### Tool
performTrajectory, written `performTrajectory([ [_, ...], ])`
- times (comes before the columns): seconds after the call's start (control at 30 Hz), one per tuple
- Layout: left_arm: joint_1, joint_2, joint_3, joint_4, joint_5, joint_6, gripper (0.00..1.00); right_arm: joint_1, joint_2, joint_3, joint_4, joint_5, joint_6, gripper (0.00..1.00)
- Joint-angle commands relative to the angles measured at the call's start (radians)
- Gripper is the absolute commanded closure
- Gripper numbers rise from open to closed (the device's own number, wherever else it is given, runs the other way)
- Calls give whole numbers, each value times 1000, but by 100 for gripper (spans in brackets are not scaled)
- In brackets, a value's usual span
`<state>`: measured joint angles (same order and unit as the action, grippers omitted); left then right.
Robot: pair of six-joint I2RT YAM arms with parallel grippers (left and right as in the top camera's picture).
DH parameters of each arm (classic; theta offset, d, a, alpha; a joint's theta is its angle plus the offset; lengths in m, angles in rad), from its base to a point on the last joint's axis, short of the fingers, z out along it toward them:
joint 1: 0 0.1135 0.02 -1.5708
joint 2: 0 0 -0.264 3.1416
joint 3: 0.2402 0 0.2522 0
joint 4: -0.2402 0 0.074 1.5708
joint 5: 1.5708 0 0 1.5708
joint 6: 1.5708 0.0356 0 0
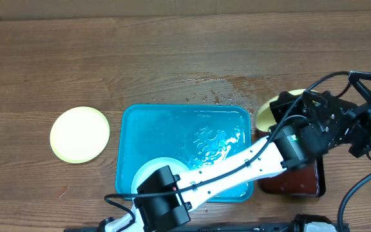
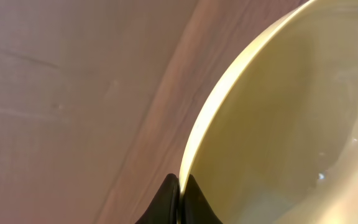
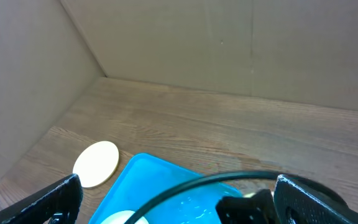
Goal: Clean dirty plates on tray and stack at the side
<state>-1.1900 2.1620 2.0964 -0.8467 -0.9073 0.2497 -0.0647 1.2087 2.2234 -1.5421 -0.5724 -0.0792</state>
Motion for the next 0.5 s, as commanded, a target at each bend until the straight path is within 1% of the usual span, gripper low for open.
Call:
performTrajectory([
  [0.0,3,9,20,-62,258,-6,96,4,-9,16,0,-6,-4,0],
  [0.03,0,9,20,-76,345,-14,96,4,-9,16,-1,-6,-3,0],
  [0.07,-2,9,20,-80,390,-39,96,4,-9,16,-1,-6,-4,0],
  [0.1,-6,9,20,-76,373,-73,96,4,-9,16,-1,-6,-4,0],
  [0.17,-10,9,20,-56,261,-114,96,4,-9,16,-1,-6,-4,0],
  [0.23,-10,9,21,-42,151,-129,96,4,-9,16,-1,-6,-4,0],
  [0.27,-5,9,21,-44,140,-133,96,4,-9,16,-1,-6,-4,0],
  [0.33,14,2,24,-76,212,-170,96,4,-9,16,-1,-6,-4,0],
  [0.4,45,-10,29,-125,378,-239,96,4,-9,16,-2,-6,-4,0],
  [0.47,88,-24,29,-154,551,-338,96,4,-9,16,-1,-6,-4,0],
])
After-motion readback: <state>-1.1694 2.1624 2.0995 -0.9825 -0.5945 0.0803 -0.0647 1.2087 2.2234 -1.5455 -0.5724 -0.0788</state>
